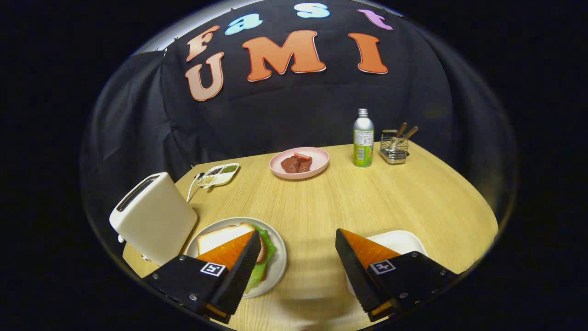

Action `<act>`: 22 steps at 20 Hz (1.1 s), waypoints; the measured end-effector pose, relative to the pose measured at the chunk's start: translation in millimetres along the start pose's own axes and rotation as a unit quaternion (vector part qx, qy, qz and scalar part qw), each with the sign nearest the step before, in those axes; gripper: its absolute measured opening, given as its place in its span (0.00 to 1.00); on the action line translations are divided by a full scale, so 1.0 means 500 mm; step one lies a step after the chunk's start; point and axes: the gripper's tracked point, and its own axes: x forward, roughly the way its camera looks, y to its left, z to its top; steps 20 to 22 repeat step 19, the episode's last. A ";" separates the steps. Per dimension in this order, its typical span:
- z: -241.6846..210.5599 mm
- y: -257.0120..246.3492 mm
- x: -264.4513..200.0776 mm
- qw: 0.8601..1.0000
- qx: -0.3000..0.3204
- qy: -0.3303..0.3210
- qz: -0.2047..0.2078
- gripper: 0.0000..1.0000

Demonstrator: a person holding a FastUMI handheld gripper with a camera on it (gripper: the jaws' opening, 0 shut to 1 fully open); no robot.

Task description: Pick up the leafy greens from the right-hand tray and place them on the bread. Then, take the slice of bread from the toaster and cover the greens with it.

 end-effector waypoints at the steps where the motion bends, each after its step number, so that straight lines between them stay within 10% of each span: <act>1: 0.013 -0.025 -0.011 1.000 -0.008 -0.011 -0.009 0.98; 22: 0.182 -0.327 -0.224 0.972 -0.046 -0.186 -0.138 0.98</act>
